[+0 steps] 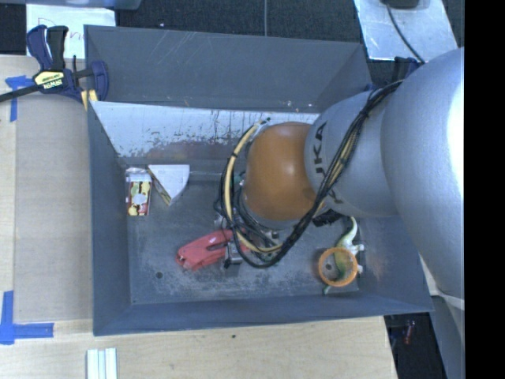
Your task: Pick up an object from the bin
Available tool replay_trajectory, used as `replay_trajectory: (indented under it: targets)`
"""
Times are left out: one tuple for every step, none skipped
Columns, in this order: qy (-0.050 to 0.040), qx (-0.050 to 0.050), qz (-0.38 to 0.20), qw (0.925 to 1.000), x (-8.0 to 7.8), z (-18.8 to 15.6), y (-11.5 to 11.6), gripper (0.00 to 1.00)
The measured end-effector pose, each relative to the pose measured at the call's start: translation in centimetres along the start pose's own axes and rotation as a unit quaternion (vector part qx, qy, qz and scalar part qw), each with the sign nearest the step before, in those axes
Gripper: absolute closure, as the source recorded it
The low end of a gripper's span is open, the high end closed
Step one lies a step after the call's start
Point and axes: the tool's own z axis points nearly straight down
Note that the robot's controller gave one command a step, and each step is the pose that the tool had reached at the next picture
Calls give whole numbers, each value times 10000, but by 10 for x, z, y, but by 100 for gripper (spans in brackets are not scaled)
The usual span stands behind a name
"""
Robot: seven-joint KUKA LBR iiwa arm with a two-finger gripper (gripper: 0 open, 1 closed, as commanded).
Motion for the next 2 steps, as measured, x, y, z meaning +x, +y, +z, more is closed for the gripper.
replay_trajectory:
  targets:
    - [-4, 0, 1, 10000, 0, -2, 0, 100]
    - [9, 2, 3, 10000, 1, -16, -1, 100]
